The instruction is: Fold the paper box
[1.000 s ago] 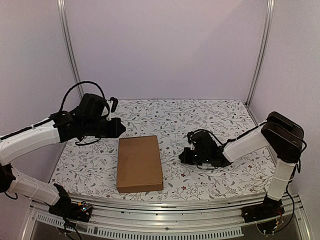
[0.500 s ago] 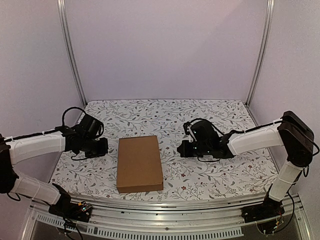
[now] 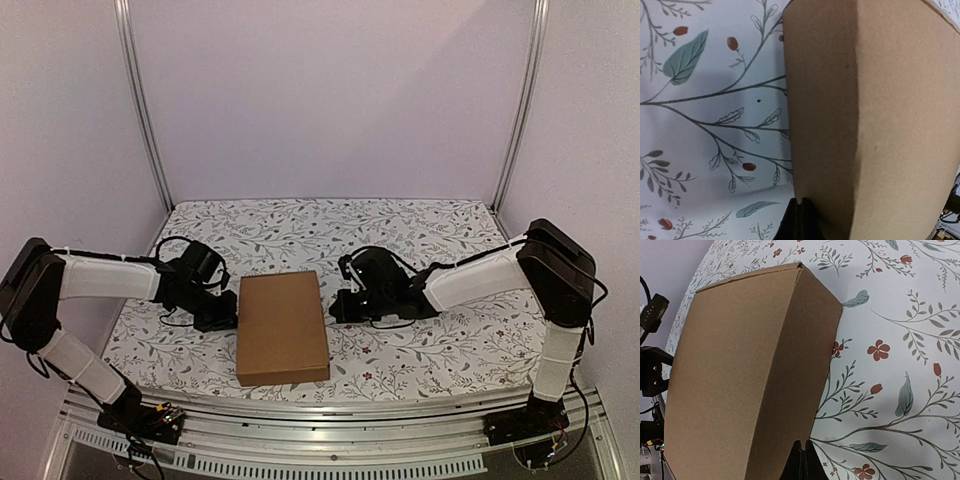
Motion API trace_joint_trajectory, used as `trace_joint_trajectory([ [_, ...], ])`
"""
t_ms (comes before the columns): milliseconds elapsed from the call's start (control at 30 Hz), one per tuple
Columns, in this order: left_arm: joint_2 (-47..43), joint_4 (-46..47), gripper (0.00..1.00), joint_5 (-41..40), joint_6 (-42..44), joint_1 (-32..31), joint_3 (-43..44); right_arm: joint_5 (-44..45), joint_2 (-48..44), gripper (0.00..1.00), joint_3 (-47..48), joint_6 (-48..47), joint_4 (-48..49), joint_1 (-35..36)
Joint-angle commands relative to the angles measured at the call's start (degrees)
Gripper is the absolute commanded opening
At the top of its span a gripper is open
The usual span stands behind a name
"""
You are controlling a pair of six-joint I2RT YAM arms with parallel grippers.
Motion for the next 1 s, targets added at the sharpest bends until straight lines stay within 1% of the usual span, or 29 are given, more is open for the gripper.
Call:
trace_joint_trajectory([
  [0,3.6,3.9,0.0,5.9,0.7,-0.6,3.0,-0.5,2.6,0.0,2.0,1.4,-0.4,0.2],
  [233,9.5,6.3,0.0,9.1,1.2,-1.4,8.2,1.7,2.9,0.0,2.3,1.3,-0.5,0.0],
  [400,14.1,6.5,0.0,10.9,2.0,-2.0,14.1,2.5,2.2,0.0,1.4,0.9,-0.6,-1.3],
  [733,27.0,8.1,0.0,16.9,1.4,-2.7,27.3,2.5,-0.3,0.0,-0.2,-1.1,-0.5,-7.5],
  [967,32.7,6.1,0.0,16.5,2.0,-2.8,35.3,2.2,-1.0,0.0,-0.2,-3.2,-1.0,-12.2],
])
